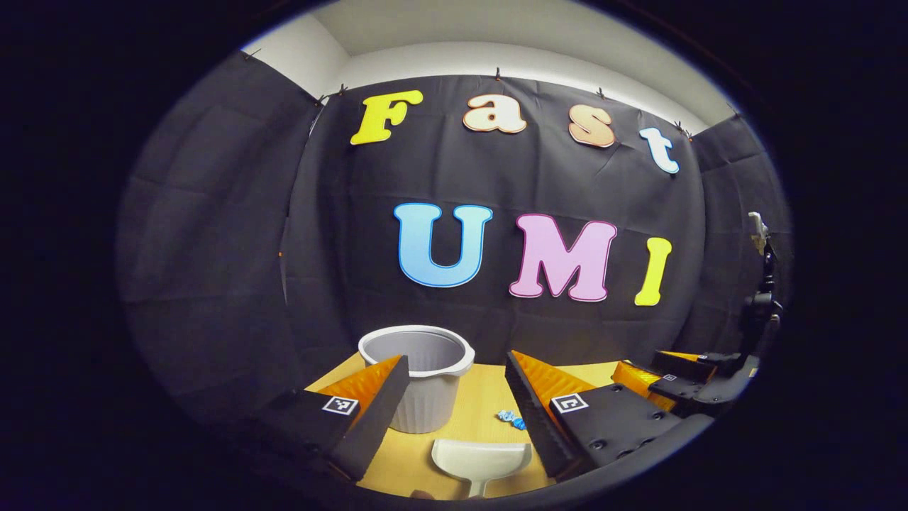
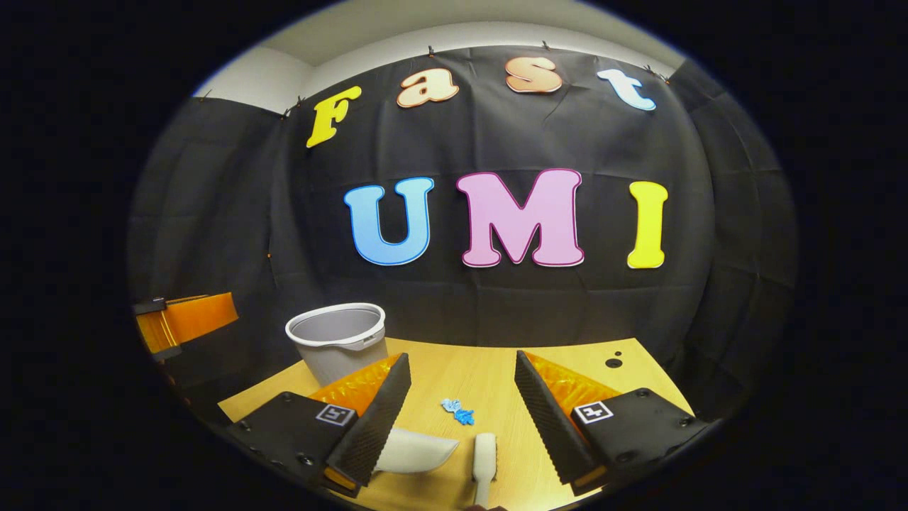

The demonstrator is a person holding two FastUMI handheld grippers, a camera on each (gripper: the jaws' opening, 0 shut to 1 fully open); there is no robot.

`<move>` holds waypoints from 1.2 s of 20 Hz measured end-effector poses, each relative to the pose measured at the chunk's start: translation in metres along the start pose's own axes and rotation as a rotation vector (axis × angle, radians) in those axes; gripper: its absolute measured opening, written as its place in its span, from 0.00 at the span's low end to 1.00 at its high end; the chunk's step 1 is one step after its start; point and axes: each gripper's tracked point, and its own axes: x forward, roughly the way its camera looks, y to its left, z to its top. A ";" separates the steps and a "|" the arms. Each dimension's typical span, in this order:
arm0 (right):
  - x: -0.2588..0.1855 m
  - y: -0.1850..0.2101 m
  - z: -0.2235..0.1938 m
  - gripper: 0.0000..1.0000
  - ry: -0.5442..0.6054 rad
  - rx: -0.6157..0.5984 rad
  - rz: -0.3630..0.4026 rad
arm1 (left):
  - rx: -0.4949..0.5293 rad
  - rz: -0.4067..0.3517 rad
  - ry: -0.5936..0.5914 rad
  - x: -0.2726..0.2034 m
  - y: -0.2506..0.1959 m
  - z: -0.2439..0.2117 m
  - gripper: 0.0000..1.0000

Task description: Pick up the small broom and dustpan from the desktop, sweep the trash into the dustpan with the broom, and then empty the trash into the garbage bin.

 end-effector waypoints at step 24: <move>-0.062 0.026 0.032 0.95 -0.127 -0.178 -0.144 | -0.038 -0.247 0.152 0.013 -0.011 -0.065 0.81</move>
